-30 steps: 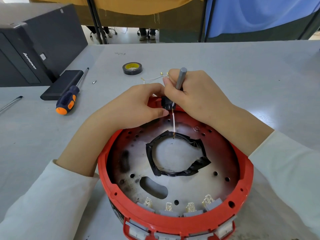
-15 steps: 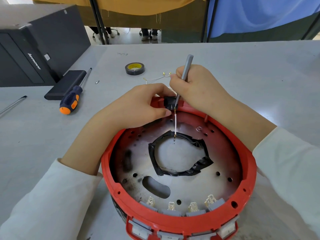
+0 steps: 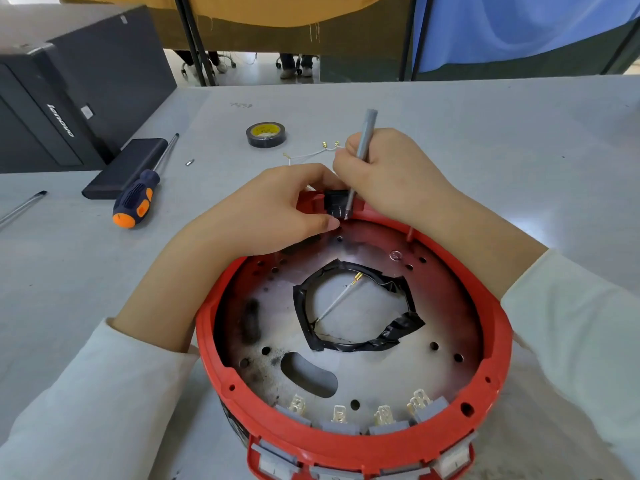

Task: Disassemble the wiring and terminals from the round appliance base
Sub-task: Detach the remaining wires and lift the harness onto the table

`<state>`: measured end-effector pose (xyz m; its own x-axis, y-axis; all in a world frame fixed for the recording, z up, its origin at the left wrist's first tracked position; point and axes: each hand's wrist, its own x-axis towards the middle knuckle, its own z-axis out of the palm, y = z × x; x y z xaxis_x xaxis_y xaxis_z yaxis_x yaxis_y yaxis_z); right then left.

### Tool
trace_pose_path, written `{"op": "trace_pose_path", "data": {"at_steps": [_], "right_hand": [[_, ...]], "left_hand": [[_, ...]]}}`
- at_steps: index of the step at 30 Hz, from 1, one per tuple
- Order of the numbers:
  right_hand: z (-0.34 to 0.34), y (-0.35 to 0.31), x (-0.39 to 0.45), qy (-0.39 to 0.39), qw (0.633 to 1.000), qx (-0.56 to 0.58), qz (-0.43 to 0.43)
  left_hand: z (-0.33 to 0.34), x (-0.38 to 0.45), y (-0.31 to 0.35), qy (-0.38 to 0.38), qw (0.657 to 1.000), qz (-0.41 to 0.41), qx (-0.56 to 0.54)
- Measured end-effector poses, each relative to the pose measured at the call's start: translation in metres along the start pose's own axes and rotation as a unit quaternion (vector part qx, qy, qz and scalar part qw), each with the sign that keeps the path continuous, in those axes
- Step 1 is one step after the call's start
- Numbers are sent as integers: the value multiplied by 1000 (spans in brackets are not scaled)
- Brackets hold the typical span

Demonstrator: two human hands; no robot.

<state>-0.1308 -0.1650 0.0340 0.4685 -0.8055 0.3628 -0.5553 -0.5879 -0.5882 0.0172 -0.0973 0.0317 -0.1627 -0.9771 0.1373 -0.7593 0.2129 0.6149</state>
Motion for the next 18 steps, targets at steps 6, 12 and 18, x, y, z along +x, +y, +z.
{"op": "trace_pose_path", "data": {"at_steps": [6,12,18], "right_hand": [[-5,-2,-9,74,988,129,-40],[-26,-16,-29,-39,978,180,-100],[-34,-18,-57,-223,963,118,-95]], "left_hand": [[0,-1,1,-5,1000,0,-2],[-1,-3,3,-8,999,30,6],[-1,-3,1,-15,999,21,-24]]}}
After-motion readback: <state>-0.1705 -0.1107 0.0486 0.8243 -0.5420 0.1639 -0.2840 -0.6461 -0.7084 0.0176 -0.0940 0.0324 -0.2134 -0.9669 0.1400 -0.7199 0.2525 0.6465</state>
